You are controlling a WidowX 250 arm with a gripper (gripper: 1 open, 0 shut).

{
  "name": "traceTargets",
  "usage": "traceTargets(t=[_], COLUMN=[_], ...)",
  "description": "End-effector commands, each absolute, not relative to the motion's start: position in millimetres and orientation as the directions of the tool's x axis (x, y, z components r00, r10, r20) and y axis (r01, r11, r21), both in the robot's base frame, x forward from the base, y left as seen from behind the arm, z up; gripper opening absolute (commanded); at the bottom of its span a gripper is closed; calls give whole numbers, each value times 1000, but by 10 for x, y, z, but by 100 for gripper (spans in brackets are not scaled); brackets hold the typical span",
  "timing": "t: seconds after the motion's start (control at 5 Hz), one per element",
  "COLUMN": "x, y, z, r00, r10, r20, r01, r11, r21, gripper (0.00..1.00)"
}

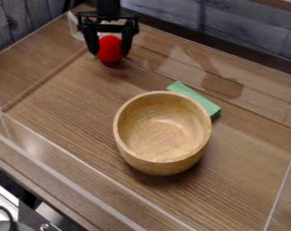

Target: Move the red fruit to the right

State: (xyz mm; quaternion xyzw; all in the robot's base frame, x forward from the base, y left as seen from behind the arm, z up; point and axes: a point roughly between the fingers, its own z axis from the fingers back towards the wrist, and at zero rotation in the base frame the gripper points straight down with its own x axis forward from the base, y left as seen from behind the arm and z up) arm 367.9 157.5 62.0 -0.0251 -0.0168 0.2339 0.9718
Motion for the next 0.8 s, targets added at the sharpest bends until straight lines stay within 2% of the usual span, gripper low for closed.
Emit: traceTargets(t=[0.0,0.2,0.6], x=[3717,3707,3715], y=[1576,1495,1463], z=[1064,1135,1155], r00=[880,862,830], r10=[455,484,531], r20=[137,151,171], r01=[-448,-475,-519], r11=[891,875,848], r21=[-78,-92,-112], gripper=[100,100,100])
